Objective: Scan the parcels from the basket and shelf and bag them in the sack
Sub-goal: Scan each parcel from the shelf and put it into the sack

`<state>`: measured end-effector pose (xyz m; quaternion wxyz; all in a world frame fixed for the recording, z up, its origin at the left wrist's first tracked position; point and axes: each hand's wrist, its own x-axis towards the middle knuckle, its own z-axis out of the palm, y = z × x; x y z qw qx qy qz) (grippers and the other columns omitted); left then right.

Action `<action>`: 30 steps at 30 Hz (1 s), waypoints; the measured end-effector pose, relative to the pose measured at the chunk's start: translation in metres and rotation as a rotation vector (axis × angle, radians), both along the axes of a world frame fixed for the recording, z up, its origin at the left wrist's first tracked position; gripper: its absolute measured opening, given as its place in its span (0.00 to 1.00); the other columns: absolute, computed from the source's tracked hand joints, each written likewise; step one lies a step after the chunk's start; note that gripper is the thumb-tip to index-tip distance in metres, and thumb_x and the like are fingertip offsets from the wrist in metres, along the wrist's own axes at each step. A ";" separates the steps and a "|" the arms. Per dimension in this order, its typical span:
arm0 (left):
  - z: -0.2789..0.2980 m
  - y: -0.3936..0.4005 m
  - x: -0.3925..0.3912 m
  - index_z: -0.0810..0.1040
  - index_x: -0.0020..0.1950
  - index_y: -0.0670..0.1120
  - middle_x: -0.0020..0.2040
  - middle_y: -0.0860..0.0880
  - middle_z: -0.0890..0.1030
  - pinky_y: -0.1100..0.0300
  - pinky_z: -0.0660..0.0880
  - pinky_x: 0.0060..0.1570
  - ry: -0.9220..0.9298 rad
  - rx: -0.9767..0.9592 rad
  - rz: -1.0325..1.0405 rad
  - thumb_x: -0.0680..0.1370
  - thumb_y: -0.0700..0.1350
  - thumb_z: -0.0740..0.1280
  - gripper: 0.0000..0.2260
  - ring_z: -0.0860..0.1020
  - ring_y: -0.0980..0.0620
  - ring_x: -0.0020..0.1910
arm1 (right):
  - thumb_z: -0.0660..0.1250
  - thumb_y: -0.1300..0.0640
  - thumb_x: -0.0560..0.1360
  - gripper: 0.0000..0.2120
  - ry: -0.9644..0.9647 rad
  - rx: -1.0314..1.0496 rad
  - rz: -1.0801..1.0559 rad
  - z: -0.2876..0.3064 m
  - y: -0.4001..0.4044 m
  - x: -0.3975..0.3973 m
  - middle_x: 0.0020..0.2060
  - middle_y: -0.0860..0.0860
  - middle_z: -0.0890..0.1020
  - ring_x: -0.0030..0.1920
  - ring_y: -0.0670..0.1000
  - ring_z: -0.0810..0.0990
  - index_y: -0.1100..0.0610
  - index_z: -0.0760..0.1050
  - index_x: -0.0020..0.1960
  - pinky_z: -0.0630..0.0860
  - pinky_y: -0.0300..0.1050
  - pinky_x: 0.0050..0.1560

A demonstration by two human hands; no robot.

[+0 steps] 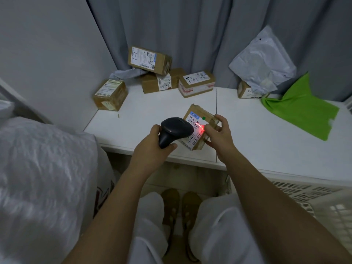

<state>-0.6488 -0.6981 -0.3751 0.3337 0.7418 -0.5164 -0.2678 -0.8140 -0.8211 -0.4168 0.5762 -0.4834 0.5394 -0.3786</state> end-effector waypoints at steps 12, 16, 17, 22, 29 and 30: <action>-0.004 0.000 0.005 0.65 0.64 0.51 0.53 0.56 0.72 0.61 0.73 0.50 0.003 0.025 0.013 0.76 0.48 0.70 0.20 0.74 0.56 0.49 | 0.66 0.60 0.78 0.24 0.000 -0.011 0.008 -0.002 -0.001 0.003 0.64 0.54 0.73 0.56 0.51 0.78 0.47 0.62 0.70 0.79 0.41 0.45; -0.006 -0.001 0.006 0.65 0.64 0.51 0.53 0.56 0.72 0.60 0.73 0.50 0.019 0.021 0.024 0.76 0.48 0.70 0.20 0.74 0.55 0.49 | 0.66 0.60 0.78 0.25 -0.002 -0.009 0.006 -0.001 -0.001 0.003 0.66 0.55 0.73 0.58 0.53 0.78 0.46 0.62 0.70 0.80 0.43 0.47; -0.007 -0.001 0.006 0.65 0.63 0.51 0.53 0.56 0.72 0.61 0.73 0.50 0.027 0.014 0.028 0.76 0.47 0.70 0.20 0.75 0.55 0.48 | 0.66 0.60 0.78 0.24 -0.003 -0.008 0.007 0.000 0.000 0.003 0.66 0.55 0.73 0.58 0.53 0.79 0.46 0.62 0.70 0.80 0.43 0.46; -0.006 -0.001 0.006 0.66 0.59 0.51 0.51 0.54 0.75 0.67 0.70 0.39 0.101 -0.041 0.068 0.76 0.46 0.71 0.17 0.75 0.56 0.44 | 0.67 0.59 0.78 0.23 -0.084 -0.033 -0.022 0.011 0.010 0.005 0.64 0.55 0.74 0.56 0.52 0.80 0.44 0.63 0.67 0.82 0.45 0.48; 0.036 0.041 -0.005 0.69 0.58 0.52 0.48 0.56 0.76 0.60 0.74 0.45 0.294 -0.380 0.336 0.75 0.46 0.71 0.15 0.77 0.52 0.47 | 0.66 0.57 0.78 0.22 -0.187 -0.139 -0.001 0.057 0.063 0.019 0.63 0.50 0.74 0.55 0.47 0.79 0.42 0.64 0.66 0.80 0.44 0.52; 0.047 0.057 -0.005 0.70 0.58 0.53 0.48 0.55 0.77 0.57 0.75 0.46 0.326 -0.418 0.362 0.75 0.47 0.71 0.15 0.77 0.51 0.46 | 0.66 0.57 0.78 0.22 -0.203 -0.154 0.034 0.070 0.076 0.024 0.63 0.50 0.74 0.54 0.47 0.80 0.42 0.64 0.67 0.80 0.43 0.50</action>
